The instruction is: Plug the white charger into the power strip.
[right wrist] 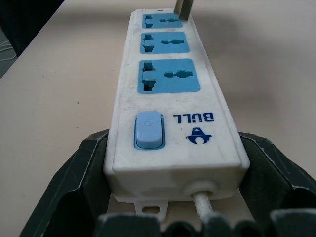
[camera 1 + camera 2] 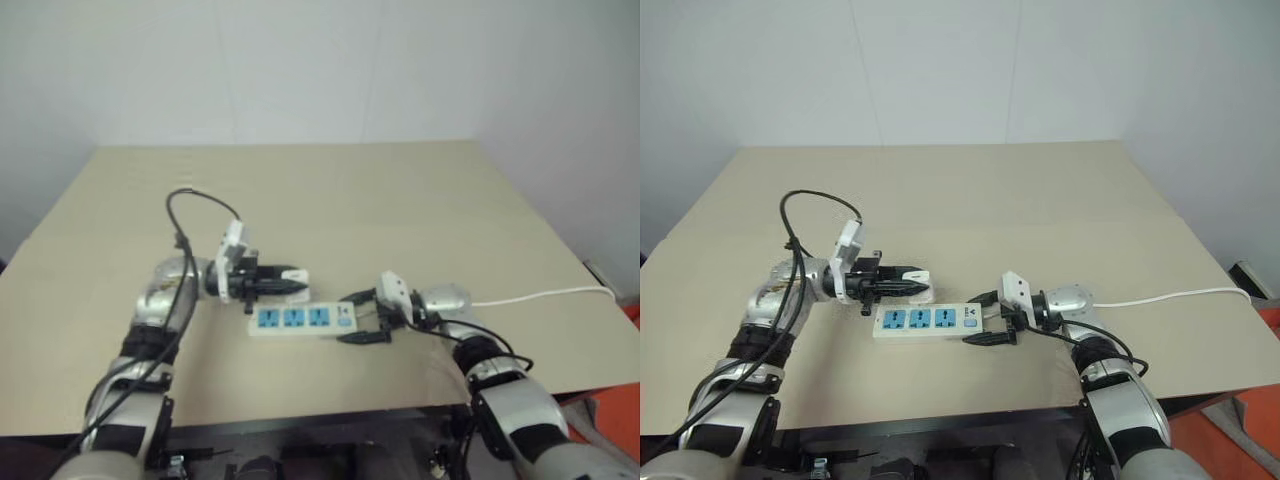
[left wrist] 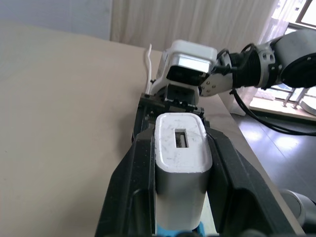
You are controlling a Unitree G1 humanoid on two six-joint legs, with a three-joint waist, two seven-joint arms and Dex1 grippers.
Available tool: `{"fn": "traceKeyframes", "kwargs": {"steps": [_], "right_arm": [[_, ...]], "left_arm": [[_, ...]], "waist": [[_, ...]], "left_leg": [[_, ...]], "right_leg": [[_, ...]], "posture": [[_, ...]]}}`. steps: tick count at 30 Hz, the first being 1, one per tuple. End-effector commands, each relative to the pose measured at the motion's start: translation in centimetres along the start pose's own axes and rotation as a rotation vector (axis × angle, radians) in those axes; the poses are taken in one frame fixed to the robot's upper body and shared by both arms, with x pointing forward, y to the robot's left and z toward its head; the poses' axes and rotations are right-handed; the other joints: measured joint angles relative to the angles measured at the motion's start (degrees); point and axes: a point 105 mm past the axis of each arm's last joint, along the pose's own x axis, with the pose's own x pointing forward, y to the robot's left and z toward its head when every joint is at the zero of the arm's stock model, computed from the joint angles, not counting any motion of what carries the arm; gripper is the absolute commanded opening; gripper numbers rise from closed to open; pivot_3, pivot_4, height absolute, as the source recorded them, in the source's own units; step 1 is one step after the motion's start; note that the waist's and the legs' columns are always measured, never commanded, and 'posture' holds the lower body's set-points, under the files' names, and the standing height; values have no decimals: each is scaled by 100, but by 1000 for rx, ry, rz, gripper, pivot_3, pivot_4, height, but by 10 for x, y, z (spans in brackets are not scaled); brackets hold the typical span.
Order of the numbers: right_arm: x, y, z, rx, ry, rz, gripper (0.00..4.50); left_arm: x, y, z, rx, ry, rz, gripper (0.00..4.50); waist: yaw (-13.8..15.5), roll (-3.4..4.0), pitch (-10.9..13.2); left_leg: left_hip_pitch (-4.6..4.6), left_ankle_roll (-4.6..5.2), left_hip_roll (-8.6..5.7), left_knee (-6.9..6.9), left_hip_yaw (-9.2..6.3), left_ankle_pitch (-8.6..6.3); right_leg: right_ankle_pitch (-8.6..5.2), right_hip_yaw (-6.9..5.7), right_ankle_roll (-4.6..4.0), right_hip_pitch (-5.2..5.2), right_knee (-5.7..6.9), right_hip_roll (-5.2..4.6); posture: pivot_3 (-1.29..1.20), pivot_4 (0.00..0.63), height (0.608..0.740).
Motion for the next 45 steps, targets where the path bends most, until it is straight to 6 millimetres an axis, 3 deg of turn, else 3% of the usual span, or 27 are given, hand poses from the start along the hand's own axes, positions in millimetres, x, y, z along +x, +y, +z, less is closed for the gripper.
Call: {"fn": "traceKeyframes", "kwargs": {"steps": [1, 13, 45], "right_arm": [[-1, 5, -17, 55, 80, 14, 3409], [1, 6, -26, 80, 128, 8, 3409], [2, 9, -33, 66, 167, 4, 3409]], "left_arm": [[8, 4, 11, 66, 12, -39, 1014], [29, 1, 3, 27, 6, -126, 1014], [34, 0, -24, 13, 147, -109, 1014]], "waist": [[-5, 0, 0], [-31, -1, -2], [-34, -2, -12]], "left_leg": [[0, 0, 0, 0, 0, 0], [6, 0, 1, 0, 1, 0], [86, -2, 4, -12, -5, 0]], "right_leg": [[0, 0, 0, 0, 0, 0], [0, 4, 0, 5, 3, 0], [0, 4, 0, 95, -12, 0]], "posture": [[0, 150, 740], [0, 150, 740], [0, 150, 740]]}}
